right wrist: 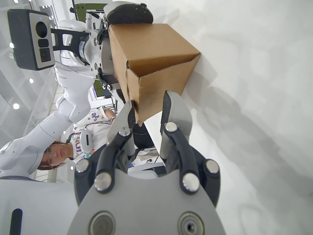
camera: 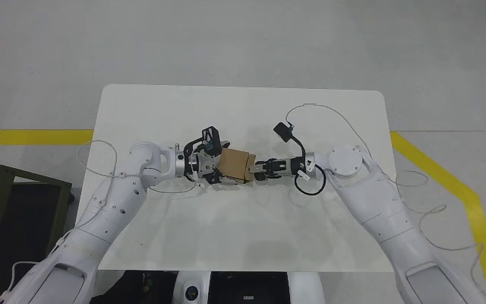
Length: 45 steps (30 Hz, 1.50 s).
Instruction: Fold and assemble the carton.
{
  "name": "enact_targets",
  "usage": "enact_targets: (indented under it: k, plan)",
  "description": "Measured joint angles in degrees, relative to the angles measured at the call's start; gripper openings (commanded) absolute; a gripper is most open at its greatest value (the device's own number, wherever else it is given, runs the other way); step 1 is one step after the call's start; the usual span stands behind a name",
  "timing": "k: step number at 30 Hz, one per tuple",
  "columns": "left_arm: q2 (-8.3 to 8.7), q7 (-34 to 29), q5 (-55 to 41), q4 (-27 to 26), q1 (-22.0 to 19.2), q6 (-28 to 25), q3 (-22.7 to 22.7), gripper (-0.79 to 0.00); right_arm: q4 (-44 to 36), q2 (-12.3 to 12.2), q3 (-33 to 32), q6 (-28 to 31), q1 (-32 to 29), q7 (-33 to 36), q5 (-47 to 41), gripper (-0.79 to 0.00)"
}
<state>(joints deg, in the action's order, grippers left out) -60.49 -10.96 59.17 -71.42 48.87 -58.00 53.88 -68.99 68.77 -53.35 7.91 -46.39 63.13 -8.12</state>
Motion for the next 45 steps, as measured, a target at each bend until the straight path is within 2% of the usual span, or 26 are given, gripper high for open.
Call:
enact_targets:
  k: [10,31,45]
  plan:
    - [0.01,-0.10,-0.02,-0.15,0.00,0.00,-0.08,0.000,-0.71,0.15,0.82,-1.78,0.94,-0.71,2.39,-0.597]
    - [-0.04,-0.74,-0.77,-0.30,0.15,0.00,-0.53,0.000,-0.37,1.31,2.54,2.26,1.99,-1.06,-1.06,-0.573]
    - [0.07,-1.83,-1.38,-0.65,0.14,0.00,-0.75,0.000,-0.50,0.71,0.58,3.16,0.08,0.46,-2.72,-0.545]
